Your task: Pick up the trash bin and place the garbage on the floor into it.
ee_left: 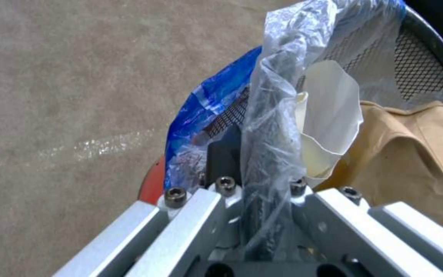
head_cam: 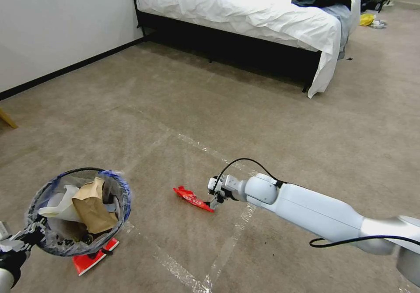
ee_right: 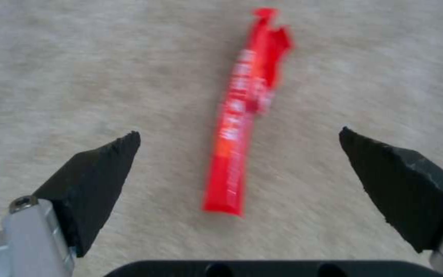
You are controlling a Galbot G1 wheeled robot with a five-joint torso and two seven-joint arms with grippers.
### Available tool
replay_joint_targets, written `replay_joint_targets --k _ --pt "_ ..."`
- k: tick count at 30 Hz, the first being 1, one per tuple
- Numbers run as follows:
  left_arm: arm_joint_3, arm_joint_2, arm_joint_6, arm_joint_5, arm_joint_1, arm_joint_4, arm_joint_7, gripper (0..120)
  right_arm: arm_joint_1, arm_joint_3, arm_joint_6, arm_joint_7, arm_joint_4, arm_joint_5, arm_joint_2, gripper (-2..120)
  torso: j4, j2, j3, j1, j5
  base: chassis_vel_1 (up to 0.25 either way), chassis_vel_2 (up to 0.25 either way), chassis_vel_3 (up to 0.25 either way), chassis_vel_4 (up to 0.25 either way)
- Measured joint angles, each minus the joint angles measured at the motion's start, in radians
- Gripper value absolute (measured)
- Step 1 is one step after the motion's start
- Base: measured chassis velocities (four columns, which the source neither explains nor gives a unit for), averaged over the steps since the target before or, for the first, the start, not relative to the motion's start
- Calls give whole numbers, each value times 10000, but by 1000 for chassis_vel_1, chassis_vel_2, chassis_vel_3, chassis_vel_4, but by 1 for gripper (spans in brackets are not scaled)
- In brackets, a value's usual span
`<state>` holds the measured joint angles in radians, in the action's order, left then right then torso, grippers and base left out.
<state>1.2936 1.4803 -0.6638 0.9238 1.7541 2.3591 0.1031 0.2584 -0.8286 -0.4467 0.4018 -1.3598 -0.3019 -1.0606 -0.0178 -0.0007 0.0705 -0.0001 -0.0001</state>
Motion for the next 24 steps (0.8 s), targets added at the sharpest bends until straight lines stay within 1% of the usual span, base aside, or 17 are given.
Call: replay_joint_targets --k 1,2,4,5,6,7,8,9,12,15,17,18,24 --pt "0 0 0 0 0 0 0 1 0 0 0 0 0 0 0 99 0 0 0 0 0 0 0 0 0" --pt "33 26 12 0 28 1 -13 1 -5 -30 -234 202 235 296 -382 99 2 0 -1 0 1 0 0 0 0" --pt "88 43 37 12 64 0 -33 1 -7 -107 -518 205 704 710 -997 98 6 1 -1 0 1 0 0 0 0" --pt "88 43 37 12 64 0 -33 1 -7 -107 -518 205 704 710 -997 98 6 1 -1 0 1 0 0 0 0" --pt "105 42 43 33 65 -6 -34 1 11 -116 -691 124 964 833 -1350 93 5 0 0 0 1 0 0 0 0" --pt "105 42 43 33 65 -6 -34 1 11 -116 -691 124 964 833 -1350 93 5 0 0 0 1 0 0 0 0" --pt "125 41 44 52 64 -24 -35 1 26 -116 -804 61 1177 945 -1562 90 7 0 0 0 4 0 0 0 0" --pt "136 29 49 71 44 -74 -36 1 59 -116 -930 -5 1511 1169 -1824 88 1 0 0 0 0 0 0 0 0" --pt "136 17 49 80 29 -105 -36 1 91 -115 -953 -60 1727 1305 -1973 88 1 0 0 0 1 0 0 0 0" --pt "123 -4 51 86 -14 -176 -32 1 203 -22 -1009 -253 2403 1695 -2324 86 0 0 0 0 1 0 0 0 0" --pt "110 -11 50 85 -27 -189 -31 1 217 8 -1011 -322 2531 1731 -2386 86 2 0 0 0 1 0 0 0 0" --pt "97 -16 51 84 -48 -196 -26 1 233 39 -1012 -386 2624 1774 -2430 83 2 0 0 0 1 0 0 0 0" --pt "59 -15 51 66 -87 -212 -8 1 338 127 -847 -739 3123 1816 -2640 78 2 0 0 0 2 0 0 0 0"
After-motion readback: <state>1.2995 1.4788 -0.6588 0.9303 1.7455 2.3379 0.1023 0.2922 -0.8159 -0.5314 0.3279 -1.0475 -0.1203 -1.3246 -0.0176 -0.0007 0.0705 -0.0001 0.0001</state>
